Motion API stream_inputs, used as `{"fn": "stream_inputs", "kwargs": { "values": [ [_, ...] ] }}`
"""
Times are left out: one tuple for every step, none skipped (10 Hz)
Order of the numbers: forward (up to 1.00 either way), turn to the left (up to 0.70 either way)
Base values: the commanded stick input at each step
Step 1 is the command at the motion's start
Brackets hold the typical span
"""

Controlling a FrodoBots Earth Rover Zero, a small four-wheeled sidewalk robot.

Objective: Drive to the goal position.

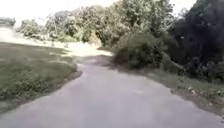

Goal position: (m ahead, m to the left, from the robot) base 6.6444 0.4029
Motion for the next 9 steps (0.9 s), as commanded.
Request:
{"fn": "stream_inputs", "kwargs": {
  "values": [
    [1.00, 0.00],
    [1.00, 0.00],
    [1.00, 0.00],
    [1.00, 0.00],
    [1.00, 0.00],
    [0.59, 0.00],
    [0.17, 0.00],
    [0.00, 0.00],
    [0.00, 0.00]
  ]
}}
